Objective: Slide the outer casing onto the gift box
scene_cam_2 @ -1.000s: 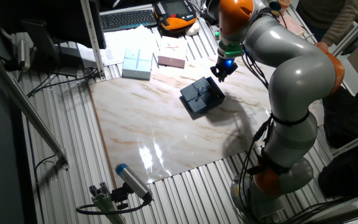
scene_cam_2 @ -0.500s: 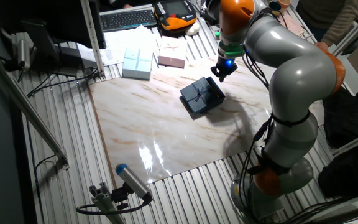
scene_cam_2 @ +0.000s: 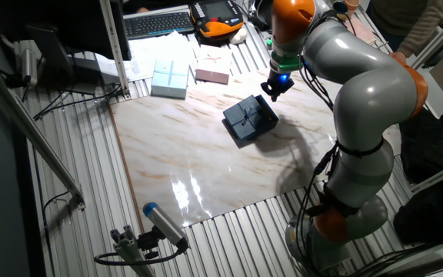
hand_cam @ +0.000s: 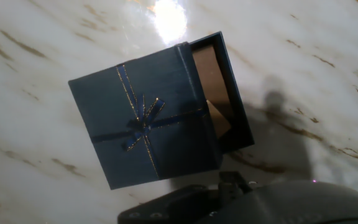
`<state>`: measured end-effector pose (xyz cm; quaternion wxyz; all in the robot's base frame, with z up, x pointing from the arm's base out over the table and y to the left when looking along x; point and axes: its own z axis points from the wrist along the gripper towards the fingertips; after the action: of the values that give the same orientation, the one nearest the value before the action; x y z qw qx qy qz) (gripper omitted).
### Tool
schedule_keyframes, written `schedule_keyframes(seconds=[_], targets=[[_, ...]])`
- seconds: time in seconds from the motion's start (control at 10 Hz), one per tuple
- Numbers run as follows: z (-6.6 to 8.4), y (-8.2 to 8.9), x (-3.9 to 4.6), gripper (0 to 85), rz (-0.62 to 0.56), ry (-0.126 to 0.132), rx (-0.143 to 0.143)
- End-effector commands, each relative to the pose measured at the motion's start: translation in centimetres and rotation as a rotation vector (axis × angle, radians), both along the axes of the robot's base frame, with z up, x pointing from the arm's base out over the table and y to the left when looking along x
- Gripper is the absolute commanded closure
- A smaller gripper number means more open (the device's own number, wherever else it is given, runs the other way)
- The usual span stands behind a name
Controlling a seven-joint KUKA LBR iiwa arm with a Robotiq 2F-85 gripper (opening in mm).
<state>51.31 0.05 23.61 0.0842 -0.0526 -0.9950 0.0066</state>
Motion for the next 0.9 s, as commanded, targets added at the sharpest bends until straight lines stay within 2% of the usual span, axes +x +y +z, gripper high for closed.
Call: schedule_keyframes(seconds=[0.0,0.2,0.3,0.4,0.5,0.6,0.7,0.8], targets=[[0.00,0.00,-0.01,85.0,0.010,0.001,0.000],[0.00,0.00,-0.01,85.0,0.016,0.002,0.000],[0.00,0.00,-0.01,85.0,0.003,-0.036,-0.009],[0.00,0.00,-0.01,85.0,-0.002,-0.120,-0.020],[0.00,0.00,-0.01,85.0,-0.005,-0.115,-0.018],[0.00,0.00,-0.01,85.0,-0.047,-0.118,0.018],[0.00,0.00,-0.01,85.0,-0.068,-0.125,0.036],[0.00,0.00,-0.01,85.0,-0.115,-0.157,0.070]])
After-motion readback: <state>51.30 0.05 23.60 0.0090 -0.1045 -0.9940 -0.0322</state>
